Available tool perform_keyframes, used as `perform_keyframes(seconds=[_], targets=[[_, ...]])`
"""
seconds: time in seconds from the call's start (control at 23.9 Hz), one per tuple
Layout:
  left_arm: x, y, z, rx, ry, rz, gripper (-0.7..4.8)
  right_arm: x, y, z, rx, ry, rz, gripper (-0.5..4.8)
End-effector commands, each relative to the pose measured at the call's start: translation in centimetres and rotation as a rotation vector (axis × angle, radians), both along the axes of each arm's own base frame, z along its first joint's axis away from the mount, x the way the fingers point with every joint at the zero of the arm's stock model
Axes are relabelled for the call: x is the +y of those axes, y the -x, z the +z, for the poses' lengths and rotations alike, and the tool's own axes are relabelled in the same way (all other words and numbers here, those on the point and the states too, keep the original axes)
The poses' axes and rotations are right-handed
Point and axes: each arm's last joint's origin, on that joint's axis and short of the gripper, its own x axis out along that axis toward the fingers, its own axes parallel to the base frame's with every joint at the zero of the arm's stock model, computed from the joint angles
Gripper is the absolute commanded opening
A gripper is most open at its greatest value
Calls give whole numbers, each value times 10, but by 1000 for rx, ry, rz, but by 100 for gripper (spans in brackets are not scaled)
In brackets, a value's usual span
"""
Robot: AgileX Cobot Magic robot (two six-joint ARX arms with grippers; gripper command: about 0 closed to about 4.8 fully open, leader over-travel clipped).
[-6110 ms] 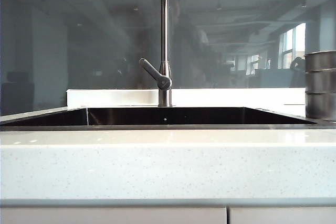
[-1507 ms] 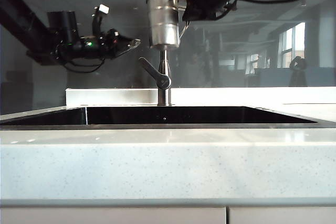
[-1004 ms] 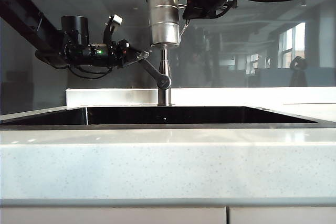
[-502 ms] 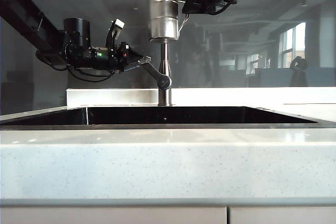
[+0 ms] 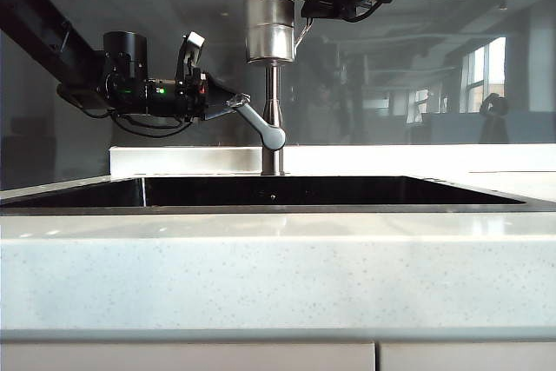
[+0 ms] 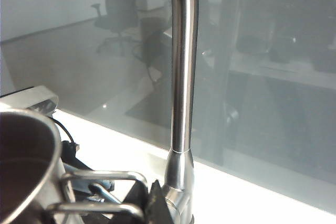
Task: Pick up the mug next to the sink, go to the faucet to get some water, pour the water into the sink, and finally put the mug back to its place.
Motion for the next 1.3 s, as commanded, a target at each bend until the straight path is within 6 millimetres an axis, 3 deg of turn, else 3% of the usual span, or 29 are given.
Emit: perform_keyframes(seconds=[0.04, 0.38, 0.8, 1.3], targets=[[-3, 5, 7, -14, 0, -117, 125, -1, 3, 10, -46, -20, -1, -5], [-2, 4, 7, -23, 0, -112, 125, -1, 3, 10, -45, -19, -2, -5], [16, 1, 7, -85, -16, -47, 125, -1, 3, 9, -39, -17, -5, -5], [16, 0, -3, -40, -50, -26, 126, -1, 2, 9, -38, -17, -19, -5]])
